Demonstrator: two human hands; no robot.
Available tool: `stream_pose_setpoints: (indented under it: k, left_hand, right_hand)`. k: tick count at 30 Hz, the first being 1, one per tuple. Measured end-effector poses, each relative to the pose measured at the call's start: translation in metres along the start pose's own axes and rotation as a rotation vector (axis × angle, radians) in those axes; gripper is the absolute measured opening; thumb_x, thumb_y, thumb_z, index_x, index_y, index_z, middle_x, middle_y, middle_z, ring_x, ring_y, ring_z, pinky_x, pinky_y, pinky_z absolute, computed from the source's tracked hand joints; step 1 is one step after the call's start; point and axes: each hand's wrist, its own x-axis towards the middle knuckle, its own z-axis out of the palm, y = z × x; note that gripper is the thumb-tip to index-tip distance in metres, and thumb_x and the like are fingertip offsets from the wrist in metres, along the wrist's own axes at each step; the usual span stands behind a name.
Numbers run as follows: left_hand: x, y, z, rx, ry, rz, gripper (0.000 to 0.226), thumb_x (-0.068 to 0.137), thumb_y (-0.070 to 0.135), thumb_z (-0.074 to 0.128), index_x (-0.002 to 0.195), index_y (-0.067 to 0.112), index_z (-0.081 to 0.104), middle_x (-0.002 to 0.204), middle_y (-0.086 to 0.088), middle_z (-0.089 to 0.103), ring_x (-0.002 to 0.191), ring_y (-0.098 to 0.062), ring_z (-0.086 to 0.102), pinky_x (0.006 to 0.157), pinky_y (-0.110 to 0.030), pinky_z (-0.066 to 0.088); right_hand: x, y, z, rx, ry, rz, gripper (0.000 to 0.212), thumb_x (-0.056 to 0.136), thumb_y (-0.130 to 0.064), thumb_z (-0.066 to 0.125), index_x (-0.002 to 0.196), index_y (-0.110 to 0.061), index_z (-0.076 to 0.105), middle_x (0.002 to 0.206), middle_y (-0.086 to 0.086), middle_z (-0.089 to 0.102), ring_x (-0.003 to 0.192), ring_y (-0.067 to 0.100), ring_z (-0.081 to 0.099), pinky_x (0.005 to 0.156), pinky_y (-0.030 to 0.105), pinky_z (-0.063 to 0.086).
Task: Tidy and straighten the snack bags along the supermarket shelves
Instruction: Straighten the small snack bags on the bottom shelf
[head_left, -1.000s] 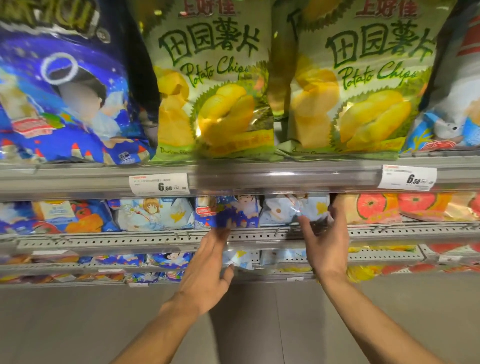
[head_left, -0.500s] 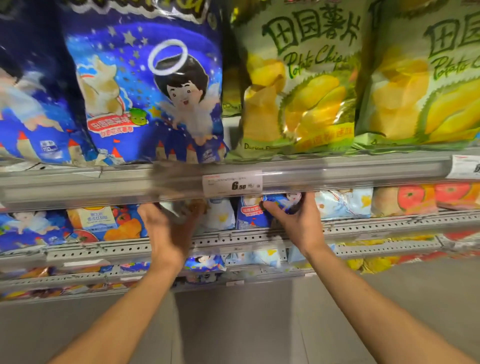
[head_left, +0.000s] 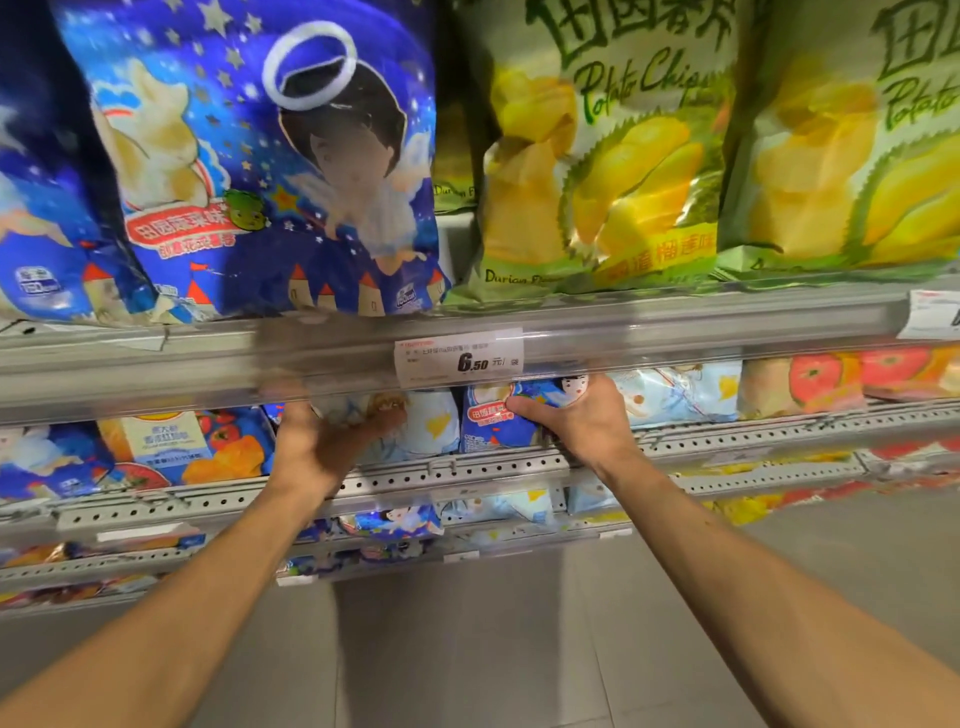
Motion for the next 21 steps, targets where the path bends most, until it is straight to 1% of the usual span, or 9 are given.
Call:
stream_pose_setpoints:
  k: [3,6,8,10,13,14,15,18,21]
  left_hand:
    - [-0.004,0.002,0.003,0.065,0.081,-0.022,0.053,0.068,-0.001,0.086,0.117,0.003,0.066,0.111,-0.002,0.069,0.09,-0.002,0.067,0.07,0.0,0.046]
    - [-0.005,0.003,0.002,-0.043,0.101,-0.061,0.046,0.067,0.013,0.09,0.107,0.017,0.067,0.092,0.01,0.068,0.069,0.017,0.062,0.061,0.003,0.043]
    - [-0.009,0.007,0.002,-0.034,0.11,-0.077,0.048,0.066,0.014,0.09,0.108,0.014,0.067,0.092,0.005,0.07,0.071,0.008,0.066,0.063,-0.002,0.047]
    - [-0.009,0.01,0.003,-0.067,0.117,-0.113,0.052,0.064,0.003,0.086,0.111,0.01,0.065,0.104,-0.004,0.071,0.086,-0.004,0.07,0.078,-0.015,0.054]
    - [-0.007,0.015,0.01,-0.253,0.138,-0.25,0.03,0.082,0.003,0.073,0.11,0.002,0.061,0.119,-0.025,0.064,0.097,-0.037,0.065,0.101,-0.052,0.048]
    - [-0.003,0.018,0.016,-0.194,0.171,-0.289,0.013,0.095,0.003,0.058,0.106,-0.002,0.062,0.119,-0.031,0.062,0.093,-0.042,0.063,0.102,-0.058,0.044]
    - [-0.002,0.017,0.023,-0.152,0.206,-0.316,0.021,0.1,0.006,0.048,0.098,-0.005,0.066,0.113,-0.033,0.064,0.087,-0.043,0.064,0.102,-0.06,0.041]
    - [-0.011,0.024,0.052,-0.039,0.178,-0.251,0.027,0.083,0.016,0.078,0.1,-0.002,0.068,0.104,-0.025,0.07,0.088,-0.032,0.066,0.097,-0.046,0.052]
    - [-0.015,0.03,0.08,0.008,0.091,-0.044,0.051,0.072,-0.007,0.081,0.119,-0.004,0.061,0.116,-0.017,0.069,0.095,-0.019,0.067,0.079,-0.014,0.054]
  right_hand:
    - [-0.006,-0.006,0.002,-0.008,0.061,-0.034,0.06,0.052,-0.056,0.095,0.073,-0.011,0.061,0.065,-0.007,0.061,0.058,0.011,0.055,0.046,0.02,0.046]
    - [-0.016,-0.019,0.003,-0.024,0.123,-0.114,0.074,0.051,-0.067,0.089,0.058,-0.002,0.055,0.053,-0.002,0.045,0.052,0.014,0.036,0.046,0.039,0.036]
    - [-0.027,-0.028,0.002,0.015,0.104,-0.14,0.073,0.055,-0.067,0.087,0.061,0.002,0.064,0.052,0.003,0.057,0.048,0.02,0.045,0.05,0.044,0.045]
    - [-0.037,-0.03,-0.005,0.056,0.107,-0.145,0.059,0.062,-0.058,0.09,0.067,-0.003,0.07,0.06,0.005,0.068,0.052,0.018,0.056,0.053,0.041,0.05]
    - [-0.045,-0.022,-0.023,0.187,0.121,-0.073,0.058,0.061,-0.052,0.093,0.096,-0.012,0.069,0.092,0.001,0.075,0.089,0.021,0.071,0.079,0.042,0.058]
    - [-0.046,-0.018,-0.031,0.204,0.136,-0.049,0.065,0.06,-0.049,0.094,0.106,-0.013,0.066,0.102,0.002,0.074,0.099,0.023,0.069,0.088,0.042,0.057]
    - [-0.047,-0.013,-0.04,0.221,0.15,-0.036,0.068,0.061,-0.044,0.095,0.113,-0.015,0.064,0.108,0.001,0.074,0.103,0.022,0.069,0.093,0.042,0.056]
    - [-0.051,0.008,-0.072,0.312,0.138,-0.013,0.062,0.062,-0.035,0.097,0.114,-0.022,0.065,0.107,-0.002,0.076,0.1,0.023,0.073,0.092,0.051,0.058]
    - [-0.057,0.028,-0.105,0.293,0.125,-0.05,0.061,0.062,-0.038,0.096,0.113,-0.024,0.066,0.102,-0.005,0.078,0.097,0.023,0.075,0.088,0.053,0.059]
